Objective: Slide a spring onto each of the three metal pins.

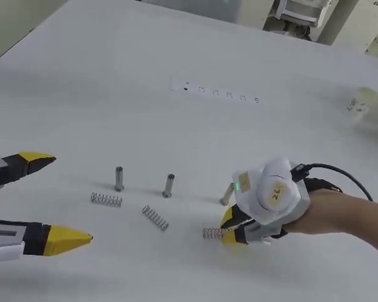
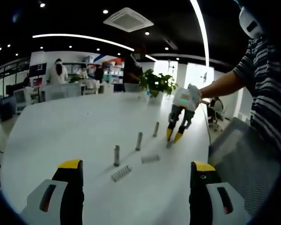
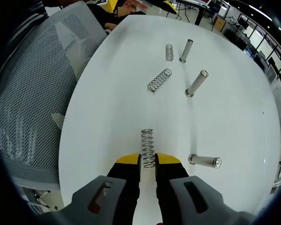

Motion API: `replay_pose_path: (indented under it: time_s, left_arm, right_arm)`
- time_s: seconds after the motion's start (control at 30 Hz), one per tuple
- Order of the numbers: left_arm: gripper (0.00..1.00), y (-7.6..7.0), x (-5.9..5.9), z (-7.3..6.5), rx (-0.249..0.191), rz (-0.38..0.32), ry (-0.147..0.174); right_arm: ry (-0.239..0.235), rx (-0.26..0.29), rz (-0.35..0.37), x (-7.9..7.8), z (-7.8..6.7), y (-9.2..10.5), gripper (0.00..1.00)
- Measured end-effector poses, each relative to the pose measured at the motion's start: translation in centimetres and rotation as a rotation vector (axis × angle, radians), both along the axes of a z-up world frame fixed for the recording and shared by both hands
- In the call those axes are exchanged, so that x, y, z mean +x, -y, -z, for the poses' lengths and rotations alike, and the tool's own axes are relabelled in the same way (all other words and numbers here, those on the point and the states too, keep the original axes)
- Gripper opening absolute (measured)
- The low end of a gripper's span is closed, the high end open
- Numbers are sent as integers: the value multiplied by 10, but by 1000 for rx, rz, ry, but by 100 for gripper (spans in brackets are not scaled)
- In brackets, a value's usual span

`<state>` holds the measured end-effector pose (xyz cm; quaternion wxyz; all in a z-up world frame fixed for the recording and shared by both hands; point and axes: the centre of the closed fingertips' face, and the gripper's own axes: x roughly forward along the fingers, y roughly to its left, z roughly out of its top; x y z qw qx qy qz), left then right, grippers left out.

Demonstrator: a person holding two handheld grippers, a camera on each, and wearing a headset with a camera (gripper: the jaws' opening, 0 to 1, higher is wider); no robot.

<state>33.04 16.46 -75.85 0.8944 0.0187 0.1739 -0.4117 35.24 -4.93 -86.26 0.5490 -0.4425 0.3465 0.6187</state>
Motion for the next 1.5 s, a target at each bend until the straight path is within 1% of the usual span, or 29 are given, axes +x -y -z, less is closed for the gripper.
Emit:
replay_pose_path:
  time_s: [0.13, 0.17, 0.23, 0.3, 0.47, 0.6, 0.7, 0.73, 0.77, 0.83, 0.93, 1.03, 1.07, 1.1, 1.13, 1.17, 1.23, 1.4, 1.5]
  left_arm:
    - [91, 1, 0, -2, -1, 3, 1]
    - [91, 2, 0, -3, -2, 4, 2]
    - [91, 4, 0, -4, -4, 9, 4]
    - [91, 6, -1, -5, -1, 15, 6]
    - [91, 11, -3, -7, -1, 35, 9]
    - [89, 18, -4, -5, -1, 55, -1]
    - [86, 26, -9, -5, -13, 89, -14]
    - [85, 29, -11, -7, -31, 99, -17]
    - [84, 31, -11, -8, -38, 105, -18]
    - [83, 35, -13, -8, -36, 123, -20]
    - [81, 40, -15, -6, -34, 143, -26]
    - [78, 46, -16, -6, -45, 171, -37]
    - [75, 48, -17, -6, -50, 184, -45]
    - [72, 53, -20, -4, -60, 212, -68]
    - [69, 54, -22, -1, -49, 232, -78]
    - [68, 57, -21, 1, -38, 241, -76]
    - [68, 62, -19, 3, -29, 257, -78]
    - [63, 78, -16, 0, -43, 292, -77]
    - [61, 90, -15, 0, -47, 318, -74]
  right_arm:
    - [-11, -2, 11, 0, 3, 2, 8]
    - [-9, 6, 18, 0, 2, 1, 8]
    - [-13, 5, 23, -1, 2, 2, 8]
    - [-17, 25, 37, -2, -1, 1, 8]
    - [-20, 52, 61, -2, -15, 0, 8]
    - [-11, 63, 74, -2, -25, 0, 8]
    - [-8, 59, 73, -4, -31, 0, 8]
    - [-6, 55, 71, -5, -32, 1, 8]
    - [-7, 54, 71, -6, -34, 1, 8]
    - [-13, 61, 81, -8, -37, 0, 8]
    - [-6, 69, 83, -9, -42, -1, 8]
    - [-1, 81, 85, -10, -48, -5, 8]
    - [-2, 83, 86, -10, -49, -6, 8]
    - [-4, 88, 86, -11, -51, -8, 8]
    - [-6, 91, 87, -12, -52, -9, 8]
    - [-3, 94, 87, -12, -54, -11, 8]
    - [0, 97, 85, -13, -56, -13, 8]
    - [-1, 100, 95, -17, -58, -17, 8]
    - [15, 88, 80, -18, -58, -17, 8]
